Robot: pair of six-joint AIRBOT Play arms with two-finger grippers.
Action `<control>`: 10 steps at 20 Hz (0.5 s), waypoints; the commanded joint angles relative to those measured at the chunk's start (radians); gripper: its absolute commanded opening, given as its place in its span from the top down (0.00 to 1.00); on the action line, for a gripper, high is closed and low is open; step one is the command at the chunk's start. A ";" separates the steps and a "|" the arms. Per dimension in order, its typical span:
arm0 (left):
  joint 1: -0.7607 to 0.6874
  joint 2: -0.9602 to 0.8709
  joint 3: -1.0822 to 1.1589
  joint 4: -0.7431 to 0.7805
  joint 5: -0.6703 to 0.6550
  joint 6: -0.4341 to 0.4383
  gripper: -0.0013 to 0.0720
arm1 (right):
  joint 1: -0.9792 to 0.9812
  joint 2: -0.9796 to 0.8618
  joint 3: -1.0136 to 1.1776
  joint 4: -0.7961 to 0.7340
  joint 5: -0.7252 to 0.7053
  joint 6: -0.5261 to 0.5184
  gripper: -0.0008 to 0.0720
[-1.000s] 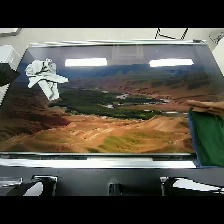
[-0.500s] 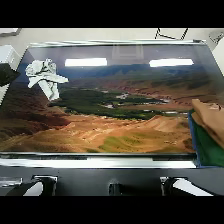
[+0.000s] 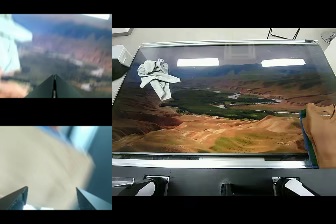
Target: Fold the clothes and pants, and hang the long-sleeved shirts on hangers.
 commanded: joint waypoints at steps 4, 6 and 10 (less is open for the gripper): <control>-0.200 -0.112 0.123 0.486 0.164 -0.147 0.96 | 0.339 0.000 0.283 0.364 -0.385 -0.090 0.06; -0.236 -0.198 0.122 0.538 -0.003 -0.180 0.84 | 0.552 -0.043 0.274 0.313 -0.288 -0.050 0.06; -0.254 -0.375 0.042 0.447 -0.505 -0.160 0.00 | 0.798 -0.197 0.211 0.283 0.023 0.032 0.02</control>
